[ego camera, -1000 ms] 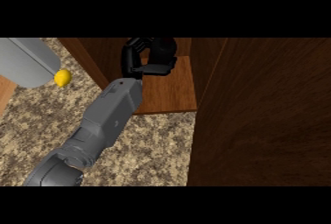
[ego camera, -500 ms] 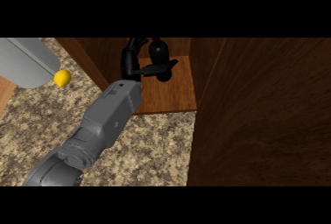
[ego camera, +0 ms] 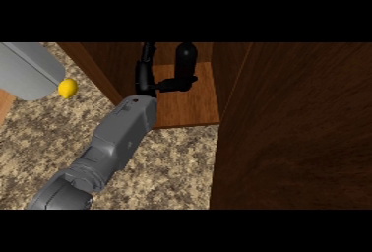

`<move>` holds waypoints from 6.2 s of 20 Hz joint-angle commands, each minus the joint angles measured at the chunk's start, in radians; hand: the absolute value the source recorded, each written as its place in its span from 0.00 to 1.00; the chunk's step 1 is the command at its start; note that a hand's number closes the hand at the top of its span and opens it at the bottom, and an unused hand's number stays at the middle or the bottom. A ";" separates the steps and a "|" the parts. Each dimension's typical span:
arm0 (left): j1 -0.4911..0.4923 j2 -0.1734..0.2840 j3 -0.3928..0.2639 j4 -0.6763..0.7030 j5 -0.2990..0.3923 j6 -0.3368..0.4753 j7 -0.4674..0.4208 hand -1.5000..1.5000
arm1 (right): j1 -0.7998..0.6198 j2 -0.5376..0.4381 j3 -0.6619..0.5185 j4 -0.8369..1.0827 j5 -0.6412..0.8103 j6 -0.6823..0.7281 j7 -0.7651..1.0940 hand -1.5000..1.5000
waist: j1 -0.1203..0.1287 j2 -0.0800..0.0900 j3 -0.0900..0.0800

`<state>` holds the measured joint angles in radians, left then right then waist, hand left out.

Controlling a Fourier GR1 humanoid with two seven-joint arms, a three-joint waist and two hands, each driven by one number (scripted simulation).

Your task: Pick up the wine, place it into the cabinet and close the cabinet

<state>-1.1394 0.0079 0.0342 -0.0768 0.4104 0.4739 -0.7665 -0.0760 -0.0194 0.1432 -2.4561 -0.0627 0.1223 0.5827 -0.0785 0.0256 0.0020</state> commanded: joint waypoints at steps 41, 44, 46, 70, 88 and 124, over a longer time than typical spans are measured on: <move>0.132 -0.008 -0.070 -0.088 0.139 -0.282 -0.067 0.00 | -0.013 0.007 0.028 -0.096 -0.023 -0.044 0.114 0.00 | 0.026 -0.024 -0.003; 0.193 -0.008 -0.127 -0.131 0.192 -0.271 -0.109 0.00 | -0.041 0.019 0.064 -0.045 0.013 -0.051 0.100 0.00 | 0.019 -0.022 -0.003; 0.230 -0.008 -0.203 -0.188 0.229 -0.251 -0.086 0.00 | -0.026 0.001 -0.015 -0.018 -0.054 -0.022 0.047 0.00 | 0.017 -0.024 -0.002; 0.900 0.066 -0.787 -1.366 0.169 0.297 0.160 0.00 | 0.049 -0.024 -0.007 -0.131 -0.030 -0.040 0.095 0.00 | 0.084 -0.030 -0.002; 1.222 0.351 -0.856 -1.865 0.046 0.229 0.259 0.00 | 0.090 -0.031 0.057 -0.077 -0.082 0.046 0.104 1.00 | 0.082 -0.028 -0.002; 1.547 0.732 -0.152 -1.986 0.455 -0.327 0.258 0.00 | 0.066 0.017 0.868 -0.034 0.184 -0.224 0.179 1.00 | 0.083 -0.040 -0.005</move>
<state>0.3950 0.7228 -0.1503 -2.0338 0.8476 0.1606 -0.5302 0.0610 -0.0608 0.7585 -2.4711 0.0152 -0.0182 0.7321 0.0046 -0.0101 -0.0029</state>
